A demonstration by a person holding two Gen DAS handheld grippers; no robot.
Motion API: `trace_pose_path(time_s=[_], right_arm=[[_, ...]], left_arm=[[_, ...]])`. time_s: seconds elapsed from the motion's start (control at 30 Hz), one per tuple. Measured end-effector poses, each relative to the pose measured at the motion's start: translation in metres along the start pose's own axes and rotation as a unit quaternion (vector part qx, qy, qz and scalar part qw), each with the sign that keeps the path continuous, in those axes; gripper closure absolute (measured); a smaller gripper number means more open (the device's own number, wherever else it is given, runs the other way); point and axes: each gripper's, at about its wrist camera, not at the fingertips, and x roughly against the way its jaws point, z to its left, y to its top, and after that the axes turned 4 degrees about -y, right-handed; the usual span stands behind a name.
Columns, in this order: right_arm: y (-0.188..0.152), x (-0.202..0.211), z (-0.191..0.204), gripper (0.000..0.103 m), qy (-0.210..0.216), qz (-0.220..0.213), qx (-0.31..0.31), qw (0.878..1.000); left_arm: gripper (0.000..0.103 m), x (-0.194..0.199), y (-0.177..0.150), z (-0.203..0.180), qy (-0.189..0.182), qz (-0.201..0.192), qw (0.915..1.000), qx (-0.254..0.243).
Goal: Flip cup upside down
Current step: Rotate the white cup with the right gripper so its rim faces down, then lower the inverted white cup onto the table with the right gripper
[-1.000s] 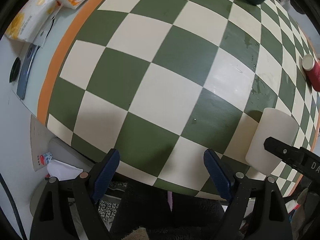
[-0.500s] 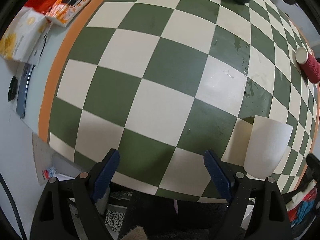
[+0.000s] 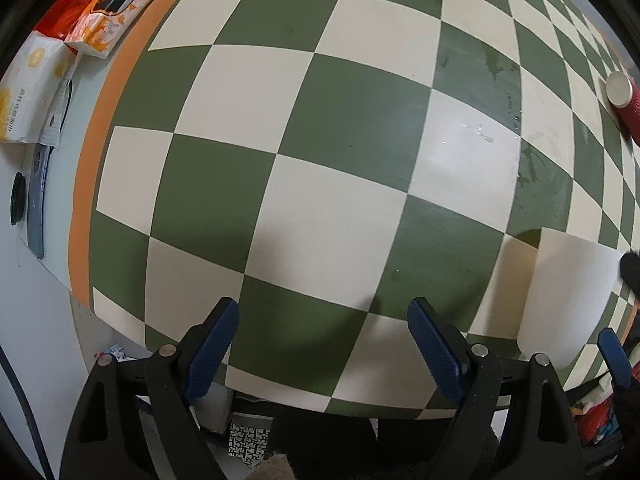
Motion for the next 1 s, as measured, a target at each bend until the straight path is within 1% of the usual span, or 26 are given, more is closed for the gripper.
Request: trace_pose_path(time_s=[0.1, 0.17, 0.23, 0.27, 0.37, 0.47, 0.53, 0.63, 0.67, 0.83, 0.93, 1.0], right_arm=[[0.004, -0.006, 0.012, 0.009, -0.021, -0.004, 0.071, 0.997], [0.004, -0.011, 0.021, 0.009, -0.034, -0.008, 0.119, 0.992], [0.003, -0.013, 0.028, 0.009, -0.042, -0.013, 0.152, 0.987], [0.003, -0.015, 0.032, 0.009, -0.044, -0.017, 0.171, 0.984], [0.006, -0.024, 0.035, 0.009, -0.050, -0.025, 0.198, 0.979], [0.013, -0.029, 0.034, 0.010, -0.047, -0.031, 0.208, 0.977], [0.014, -0.033, 0.033, 0.012, -0.041, -0.032, 0.206, 0.977], [0.014, -0.036, 0.034, 0.025, -0.032, -0.032, 0.200, 0.979], [0.013, -0.037, 0.034, 0.027, -0.026, -0.031, 0.196, 0.980], [0.011, -0.039, 0.024, 0.027, 0.002, -0.035, 0.150, 0.988], [0.007, -0.040, 0.013, 0.028, 0.029, -0.033, 0.099, 0.994], [0.000, -0.044, 0.000, 0.028, 0.063, -0.029, 0.044, 0.997]], left_arm=[[0.016, -0.004, 0.003, 0.007, 0.001, 0.002, 1.0000, 0.002], [0.016, -0.008, 0.007, 0.007, 0.002, 0.002, 1.0000, 0.003], [0.016, -0.010, 0.009, 0.010, 0.002, 0.003, 1.0000, 0.005], [0.016, -0.011, 0.008, 0.005, 0.001, 0.003, 1.0000, 0.006], [0.016, -0.009, 0.008, 0.009, 0.001, 0.004, 1.0000, 0.008], [0.016, -0.010, 0.006, 0.013, 0.001, 0.005, 0.9999, 0.012], [0.016, -0.010, 0.007, 0.016, 0.000, 0.005, 0.9999, 0.014], [0.016, -0.009, 0.009, 0.017, 0.001, 0.003, 0.9999, 0.012], [0.016, -0.006, 0.011, 0.015, 0.001, 0.003, 0.9999, 0.012], [0.016, -0.004, 0.006, 0.012, 0.000, -0.003, 0.9999, 0.011], [0.016, 0.001, 0.004, 0.011, 0.001, -0.007, 0.9999, 0.011], [0.017, 0.003, 0.004, 0.011, 0.000, -0.010, 0.9999, 0.011]])
